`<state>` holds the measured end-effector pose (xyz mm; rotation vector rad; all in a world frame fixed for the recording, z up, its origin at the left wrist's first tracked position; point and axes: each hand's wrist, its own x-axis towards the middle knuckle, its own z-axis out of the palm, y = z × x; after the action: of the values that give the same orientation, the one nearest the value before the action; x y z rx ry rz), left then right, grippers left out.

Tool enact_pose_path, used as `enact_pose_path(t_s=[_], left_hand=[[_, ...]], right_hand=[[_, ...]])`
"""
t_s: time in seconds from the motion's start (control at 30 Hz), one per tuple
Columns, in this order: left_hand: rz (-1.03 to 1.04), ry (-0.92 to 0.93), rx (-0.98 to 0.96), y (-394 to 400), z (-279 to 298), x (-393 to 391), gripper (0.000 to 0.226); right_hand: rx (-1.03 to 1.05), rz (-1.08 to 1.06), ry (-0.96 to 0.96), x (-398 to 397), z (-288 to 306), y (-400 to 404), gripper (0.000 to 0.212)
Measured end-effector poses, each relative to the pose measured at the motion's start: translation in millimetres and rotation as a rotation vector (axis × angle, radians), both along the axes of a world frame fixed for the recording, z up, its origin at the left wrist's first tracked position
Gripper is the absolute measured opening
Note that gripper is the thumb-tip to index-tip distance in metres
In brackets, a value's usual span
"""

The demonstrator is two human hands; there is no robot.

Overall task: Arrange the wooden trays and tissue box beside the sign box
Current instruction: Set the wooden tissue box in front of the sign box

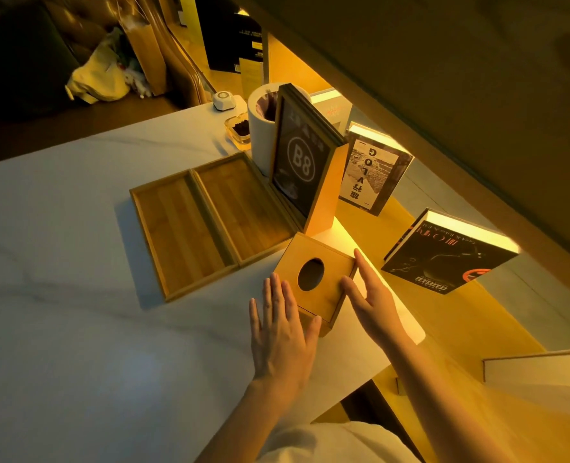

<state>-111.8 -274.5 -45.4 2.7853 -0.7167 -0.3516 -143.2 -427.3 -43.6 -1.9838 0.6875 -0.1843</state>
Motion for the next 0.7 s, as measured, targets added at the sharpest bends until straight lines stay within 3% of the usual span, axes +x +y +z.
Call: enact_pose_path(t_s=[0.17,0.27,0.7], left_hand=[[-0.073,-0.031,0.013,5,-1,15,0.083],[-0.119,-0.027,-0.016,8,-2,25,0.072],[-0.321,0.023,0.002,14,4,63,0.068]], right_hand=[[-0.284,-0.02,0.063,-8,-2,6,0.064],[-0.391,-0.065,0.09,-11,-3,16,0.07],[-0.448,-0.21,0.163,-15,-9,38,0.066]])
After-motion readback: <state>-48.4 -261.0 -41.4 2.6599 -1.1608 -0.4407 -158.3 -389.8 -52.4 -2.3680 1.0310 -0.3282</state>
